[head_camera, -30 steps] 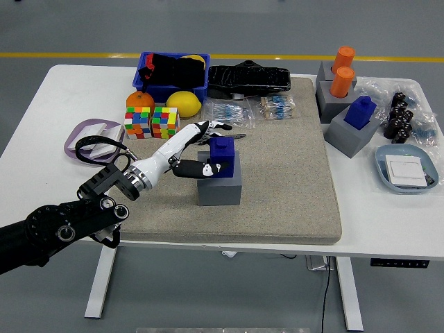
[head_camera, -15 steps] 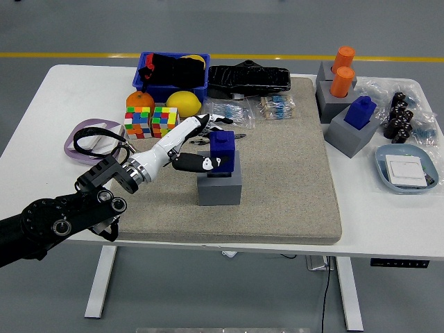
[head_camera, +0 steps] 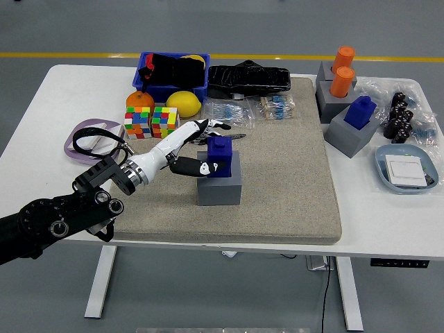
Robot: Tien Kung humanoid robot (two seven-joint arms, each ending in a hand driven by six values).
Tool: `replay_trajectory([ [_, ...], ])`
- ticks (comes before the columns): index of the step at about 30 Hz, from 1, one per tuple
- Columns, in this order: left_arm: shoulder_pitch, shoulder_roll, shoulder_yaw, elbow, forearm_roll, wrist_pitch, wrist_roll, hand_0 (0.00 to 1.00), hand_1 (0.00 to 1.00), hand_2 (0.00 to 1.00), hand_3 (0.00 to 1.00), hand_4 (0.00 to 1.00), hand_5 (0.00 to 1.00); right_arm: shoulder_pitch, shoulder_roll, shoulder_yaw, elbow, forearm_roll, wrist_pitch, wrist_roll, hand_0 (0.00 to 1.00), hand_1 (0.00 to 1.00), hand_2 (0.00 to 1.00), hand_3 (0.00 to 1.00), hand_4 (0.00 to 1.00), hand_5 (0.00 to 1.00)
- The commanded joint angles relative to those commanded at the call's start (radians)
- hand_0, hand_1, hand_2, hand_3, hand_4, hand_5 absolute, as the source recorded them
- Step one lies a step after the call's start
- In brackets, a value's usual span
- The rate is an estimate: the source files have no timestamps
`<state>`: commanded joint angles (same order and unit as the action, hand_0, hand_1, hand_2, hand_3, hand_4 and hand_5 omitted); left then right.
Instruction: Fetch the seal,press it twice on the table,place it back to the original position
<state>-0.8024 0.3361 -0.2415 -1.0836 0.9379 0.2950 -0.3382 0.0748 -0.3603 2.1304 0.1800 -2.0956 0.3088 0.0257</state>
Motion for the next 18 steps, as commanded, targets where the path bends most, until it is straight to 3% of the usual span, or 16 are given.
replay_trajectory([
  [18, 0.011, -0.012, 0.012, 0.010, -0.015, 0.014, -0.014, 0.661, 0.591, 0.563, 0.809, 0.701, 0.002, -0.002, -0.001, 0.001, 0.000, -0.006, -0.001, 0.004, 0.783, 0.683, 0.658, 0.621, 0.799, 0.446],
])
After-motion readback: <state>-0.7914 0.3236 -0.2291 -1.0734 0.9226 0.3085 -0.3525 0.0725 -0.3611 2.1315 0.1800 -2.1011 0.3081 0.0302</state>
